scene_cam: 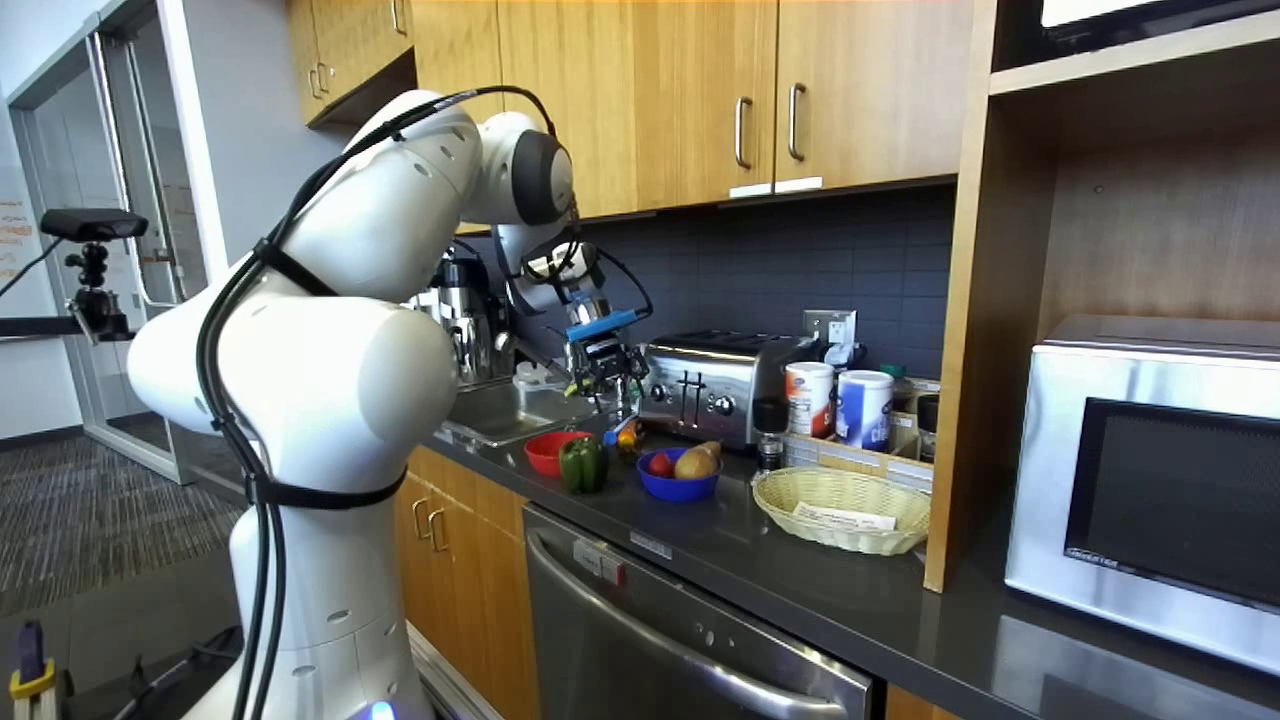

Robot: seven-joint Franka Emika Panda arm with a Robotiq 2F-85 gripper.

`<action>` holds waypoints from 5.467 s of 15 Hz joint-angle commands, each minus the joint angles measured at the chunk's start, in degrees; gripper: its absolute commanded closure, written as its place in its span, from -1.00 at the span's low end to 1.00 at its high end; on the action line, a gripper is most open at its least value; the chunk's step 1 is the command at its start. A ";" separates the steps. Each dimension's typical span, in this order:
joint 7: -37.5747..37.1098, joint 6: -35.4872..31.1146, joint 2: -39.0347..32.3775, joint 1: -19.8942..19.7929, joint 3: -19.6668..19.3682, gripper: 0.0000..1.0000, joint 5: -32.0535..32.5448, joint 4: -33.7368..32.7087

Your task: Pick up the green pepper toy and put it on the kitchen counter

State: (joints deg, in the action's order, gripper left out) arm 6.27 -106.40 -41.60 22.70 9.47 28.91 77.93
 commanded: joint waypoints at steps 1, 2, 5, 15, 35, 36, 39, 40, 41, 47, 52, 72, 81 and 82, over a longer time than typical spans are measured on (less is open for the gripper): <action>2.16 -1.85 1.06 -1.18 -0.52 -1.00 -1.90 2.11; 2.48 -2.00 0.91 -1.52 -0.66 -1.00 -2.14 2.31; 2.79 -2.22 0.60 -2.38 -0.95 -1.00 -2.64 3.02; 3.21 -1.63 -0.71 -3.47 -1.43 -1.00 -3.15 6.08; 3.39 -1.29 -0.01 -3.00 -0.65 0.73 -4.80 6.46; 3.25 -1.44 0.45 -2.65 -0.65 0.73 -4.45 6.45; 3.08 -1.51 2.01 -1.79 -0.55 0.73 -4.07 6.07; 3.00 -1.46 2.69 -1.45 -0.50 0.73 -3.96 6.11; 2.95 -1.33 3.09 -1.11 -0.57 0.73 -3.75 5.82; 2.59 -0.95 5.19 -0.26 -0.74 0.73 -3.54 5.97; 0.34 1.69 6.53 0.07 -1.52 0.73 -3.15 7.20; -21.07 11.31 14.72 3.74 0.47 0.73 -2.29 18.91; -25.95 11.71 18.93 3.48 2.22 0.73 -4.39 24.55; -26.33 11.70 19.26 3.35 2.28 0.73 -4.87 25.29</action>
State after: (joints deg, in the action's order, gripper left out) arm -18.41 -94.29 -25.19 26.86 11.30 25.58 99.42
